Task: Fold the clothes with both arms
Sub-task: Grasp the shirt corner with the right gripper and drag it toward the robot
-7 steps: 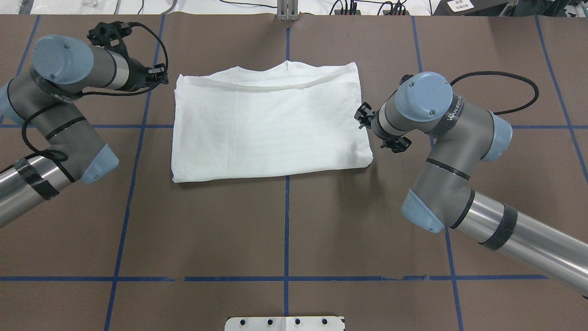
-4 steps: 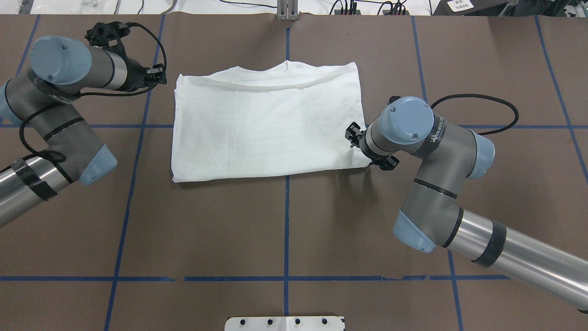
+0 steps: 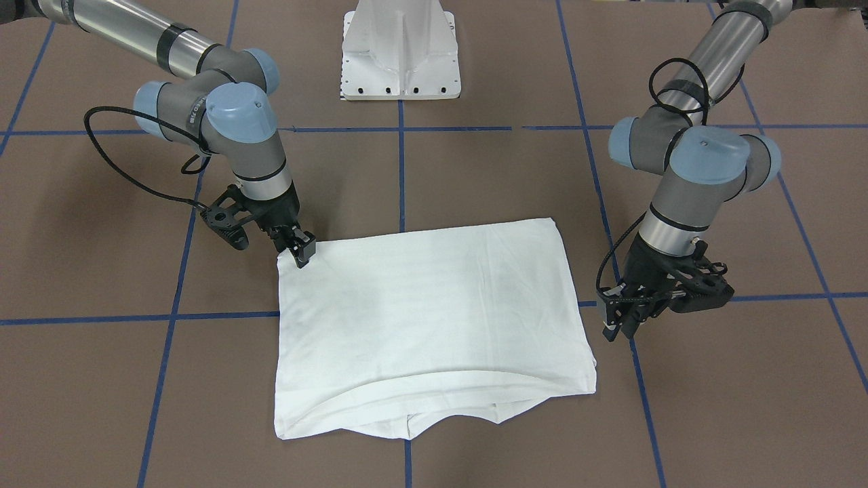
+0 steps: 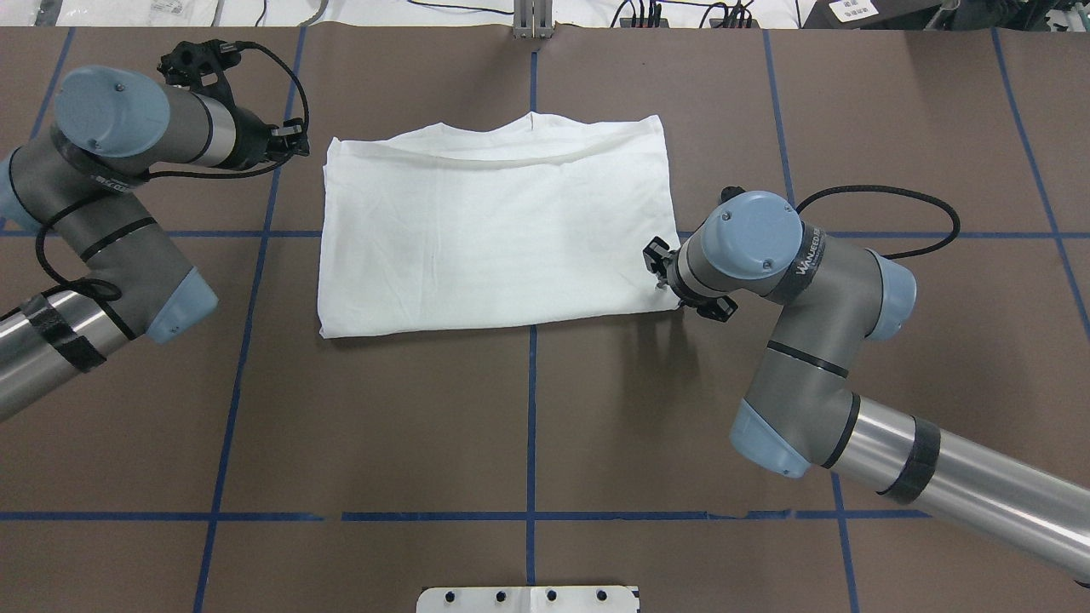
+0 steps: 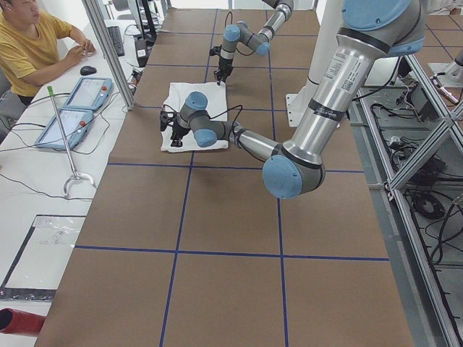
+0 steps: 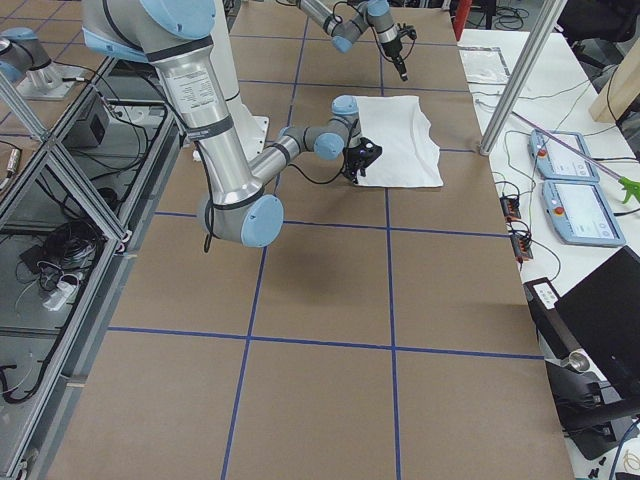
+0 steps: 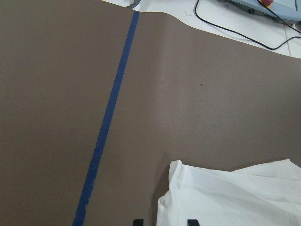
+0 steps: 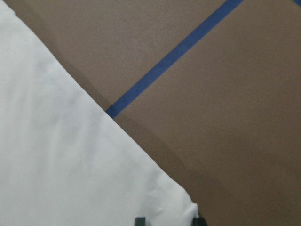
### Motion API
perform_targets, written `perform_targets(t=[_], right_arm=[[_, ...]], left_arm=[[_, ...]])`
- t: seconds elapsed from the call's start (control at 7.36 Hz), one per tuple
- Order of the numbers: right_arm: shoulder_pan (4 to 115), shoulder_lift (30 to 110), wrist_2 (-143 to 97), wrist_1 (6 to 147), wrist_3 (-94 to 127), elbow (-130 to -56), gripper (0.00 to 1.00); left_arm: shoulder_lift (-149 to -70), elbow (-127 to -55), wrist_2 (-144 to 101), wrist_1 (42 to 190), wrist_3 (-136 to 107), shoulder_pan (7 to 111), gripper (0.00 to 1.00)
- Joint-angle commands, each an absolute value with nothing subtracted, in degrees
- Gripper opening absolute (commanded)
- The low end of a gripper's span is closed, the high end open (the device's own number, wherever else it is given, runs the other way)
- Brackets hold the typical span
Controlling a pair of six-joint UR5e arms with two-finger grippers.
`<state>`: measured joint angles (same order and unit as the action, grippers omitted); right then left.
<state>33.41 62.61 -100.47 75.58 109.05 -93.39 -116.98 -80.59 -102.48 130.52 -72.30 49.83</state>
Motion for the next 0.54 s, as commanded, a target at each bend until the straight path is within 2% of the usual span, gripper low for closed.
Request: perform_targets(t=[0.0, 0.27, 0.41], right_arm=[[33.49, 64.41, -100.72, 75.67, 108.90, -96.48, 0.00], [32.79, 71.24, -101.34, 77.33, 108.98, -107.69, 0.00], [29.65, 75.54, -102.21, 83.00, 109.16, -117.67, 0.00]], left_arm=[[-116.98, -80.60, -102.48, 130.60, -72.33, 49.92, 0.42], [-116.81, -81.81, -102.92, 130.69, -72.60, 49.92, 0.42], [-116.81, -83.31, -103.96, 130.61, -72.68, 49.66, 0.42]])
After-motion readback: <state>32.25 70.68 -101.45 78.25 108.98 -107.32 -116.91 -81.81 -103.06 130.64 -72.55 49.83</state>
